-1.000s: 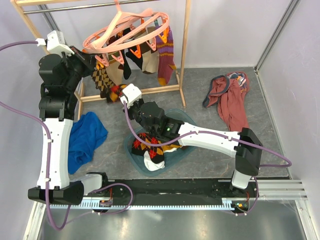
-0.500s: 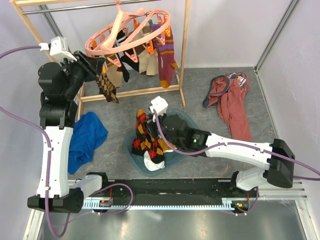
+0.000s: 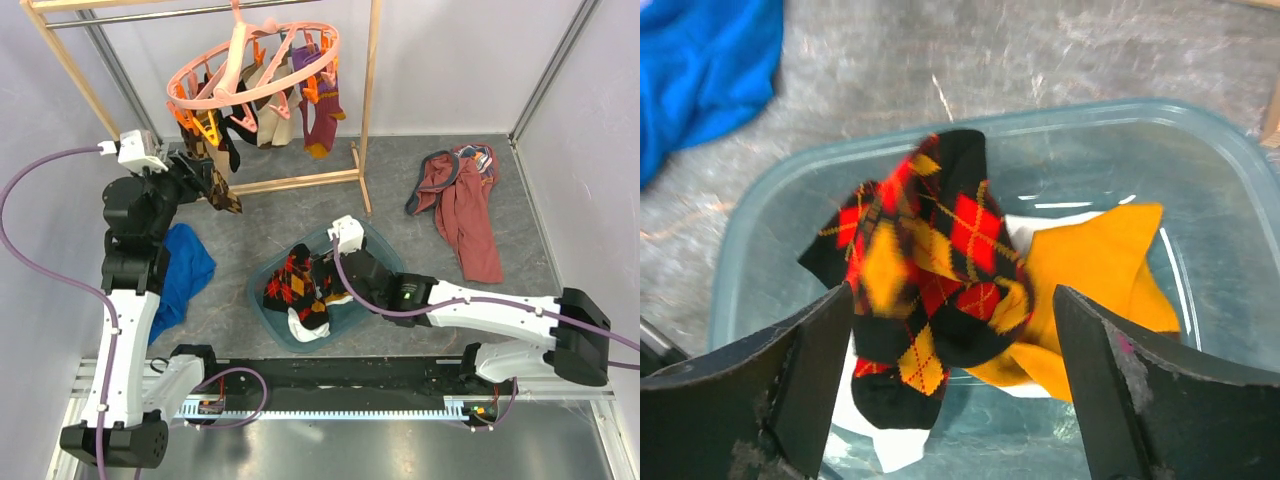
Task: Remove the socks clipped to the hanger
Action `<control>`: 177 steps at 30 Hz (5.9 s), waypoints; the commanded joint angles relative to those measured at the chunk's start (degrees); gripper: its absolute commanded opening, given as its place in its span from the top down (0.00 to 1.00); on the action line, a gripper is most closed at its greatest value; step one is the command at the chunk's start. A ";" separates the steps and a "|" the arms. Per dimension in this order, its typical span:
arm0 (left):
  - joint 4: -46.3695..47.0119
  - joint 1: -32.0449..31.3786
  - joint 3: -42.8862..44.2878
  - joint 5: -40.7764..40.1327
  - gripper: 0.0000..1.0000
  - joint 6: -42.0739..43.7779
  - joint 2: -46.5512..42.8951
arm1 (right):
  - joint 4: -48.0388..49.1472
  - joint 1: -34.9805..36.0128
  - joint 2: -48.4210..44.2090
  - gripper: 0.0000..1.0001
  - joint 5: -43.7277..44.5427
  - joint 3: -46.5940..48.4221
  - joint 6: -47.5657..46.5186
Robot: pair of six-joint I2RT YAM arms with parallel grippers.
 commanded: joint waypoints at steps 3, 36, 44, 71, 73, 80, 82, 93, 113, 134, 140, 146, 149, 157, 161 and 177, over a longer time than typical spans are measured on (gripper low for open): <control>6.45 0.03 1.07 -5.39 0.32 4.78 4.82 | -3.26 -0.01 -5.76 0.10 1.75 2.96 3.32; 1.09 0.03 2.65 27.57 0.98 -7.25 1.84 | 31.46 0.08 11.79 0.07 -11.18 20.51 -28.40; 0.65 0.03 2.83 29.42 0.98 -9.71 1.66 | 33.13 -0.01 21.91 0.12 -7.23 29.23 -29.20; -13.76 0.03 20.04 5.17 0.43 -5.76 4.29 | 36.29 -0.10 23.59 1.00 2.18 29.33 -30.87; -14.47 0.03 21.63 4.02 0.43 -6.28 5.70 | 36.12 -0.01 23.32 1.00 2.27 29.33 -30.78; -16.49 0.03 28.14 2.88 0.47 -7.87 10.71 | 35.94 -0.10 22.53 1.00 2.09 29.41 -30.78; -16.58 0.03 28.84 2.09 0.47 -8.22 11.76 | 35.76 -0.10 22.44 1.00 2.09 29.50 -30.78; -14.82 0.03 29.28 1.20 0.47 -9.63 14.05 | 35.32 -0.18 22.27 1.00 1.13 29.68 -30.52; -5.42 0.11 23.75 5.95 0.42 -9.88 14.32 | 33.74 -0.36 21.83 1.00 -0.72 29.77 -29.46; -3.04 0.82 22.52 7.19 0.46 -13.75 15.28 | 32.78 -0.98 20.51 1.00 -2.47 29.50 -28.49; -3.31 0.99 22.78 6.48 0.51 -14.46 15.63 | 32.51 -1.06 20.25 1.00 -2.65 29.41 -28.06; -3.22 0.91 22.78 6.83 0.76 -14.72 15.81 | 32.16 -1.24 20.07 1.00 -2.56 29.15 -27.44; -2.96 0.91 22.61 7.01 0.90 -14.46 15.46 | 31.63 -1.41 19.90 1.00 -2.39 28.89 -26.83; -2.69 0.99 21.81 7.88 0.98 -12.79 14.49 | 25.67 -1.41 17.26 1.00 -2.04 26.69 -23.66; -2.60 0.91 20.85 7.80 0.98 -12.26 13.88 | 18.74 -1.41 14.28 0.98 -3.09 23.19 -18.84; -0.24 0.99 16.11 13.43 0.55 -6.65 11.07 | 12.30 -1.41 2.94 0.80 -6.35 -2.39 1.19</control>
